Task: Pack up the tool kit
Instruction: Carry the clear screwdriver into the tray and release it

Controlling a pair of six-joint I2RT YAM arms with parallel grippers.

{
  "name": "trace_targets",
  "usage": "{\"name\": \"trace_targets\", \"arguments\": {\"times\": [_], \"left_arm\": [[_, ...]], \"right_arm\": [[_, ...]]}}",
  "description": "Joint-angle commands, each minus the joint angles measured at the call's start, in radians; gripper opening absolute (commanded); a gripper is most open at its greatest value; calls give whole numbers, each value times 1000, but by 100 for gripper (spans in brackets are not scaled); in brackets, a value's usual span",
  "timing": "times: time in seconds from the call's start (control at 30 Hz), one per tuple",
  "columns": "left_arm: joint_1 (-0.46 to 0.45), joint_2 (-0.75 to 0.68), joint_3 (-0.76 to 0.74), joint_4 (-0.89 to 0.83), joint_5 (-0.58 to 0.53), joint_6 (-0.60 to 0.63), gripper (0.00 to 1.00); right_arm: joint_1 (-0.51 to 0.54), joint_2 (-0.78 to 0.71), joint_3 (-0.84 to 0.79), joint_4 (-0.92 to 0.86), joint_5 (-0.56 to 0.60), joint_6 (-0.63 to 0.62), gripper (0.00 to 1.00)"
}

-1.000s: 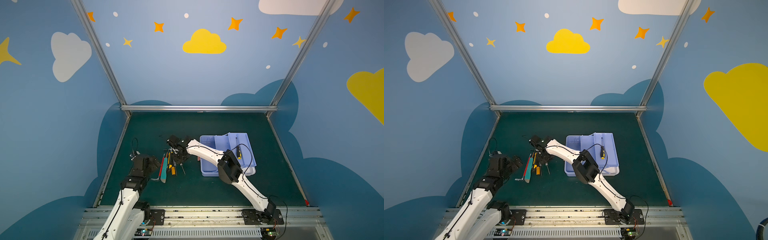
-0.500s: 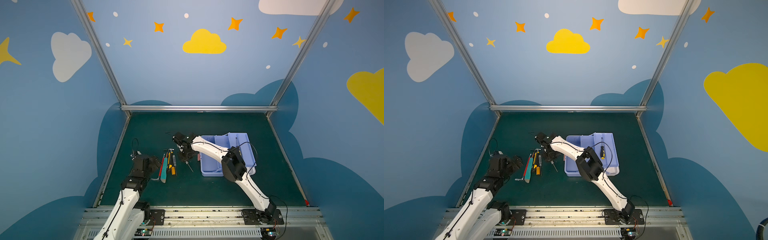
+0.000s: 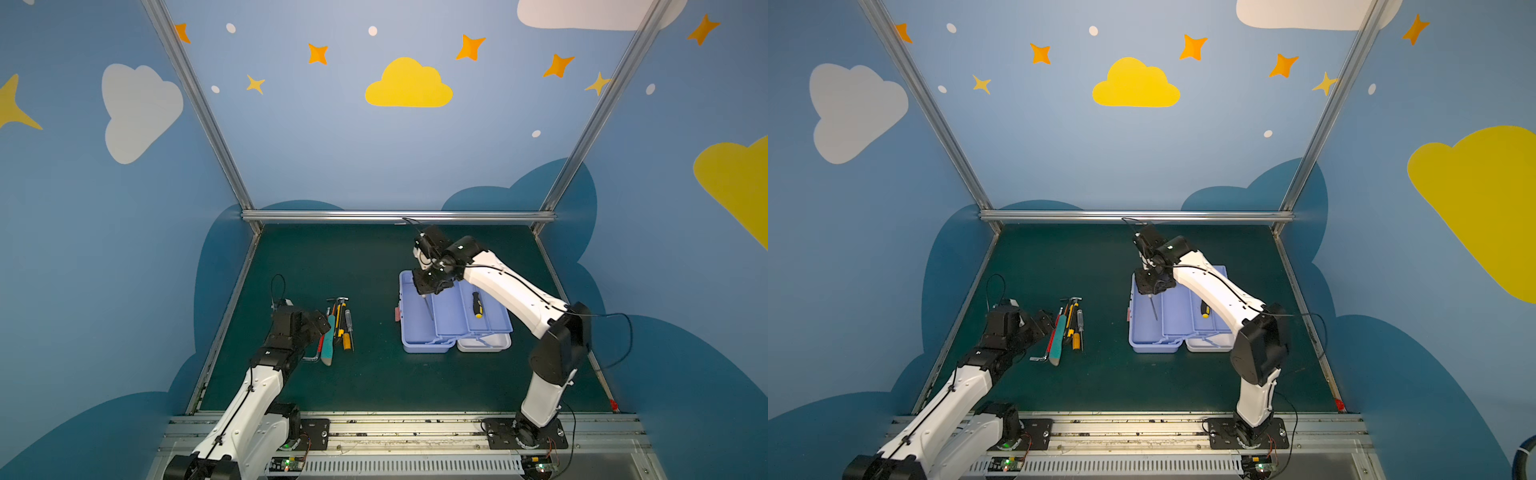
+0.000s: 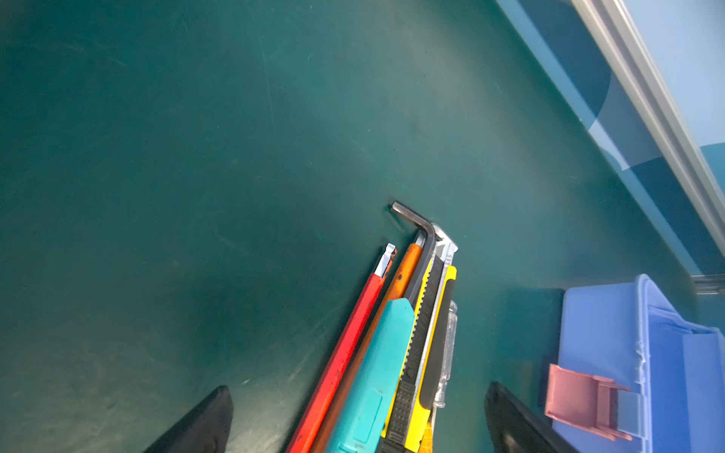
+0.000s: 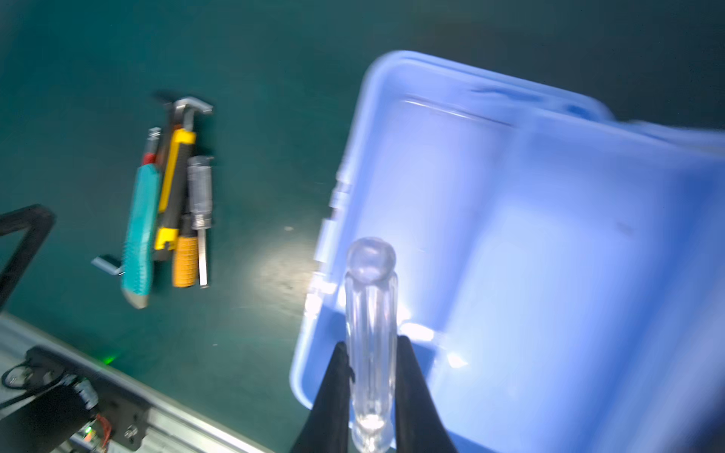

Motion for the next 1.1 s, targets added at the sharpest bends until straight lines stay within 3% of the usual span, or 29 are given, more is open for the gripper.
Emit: {"name": "trace_targets", "arguments": {"times": [0.0, 0.33, 0.63, 0.73, 0.8, 1.07], "left_arm": [[2, 3, 22, 19, -4, 9, 100], [3, 6, 22, -7, -40, -16, 100], [4, 16, 43, -25, -49, -4, 100], [4, 17, 46, -27, -49, -3, 100], [4, 16, 51, -31, -52, -1, 100], [4, 11, 68, -54, -77, 6, 100]], "right_arm": [[-70, -70, -87, 3, 24, 10, 0], [-234, -156, -229, 41, 33, -10, 0], [-272, -104, -249, 63, 50, -17, 0], [-272, -87, -233, 47, 49, -19, 30], [-269, -82, -218, 29, 60, -21, 38], [-134, -90, -77, -30, 164, -33, 43]]}}
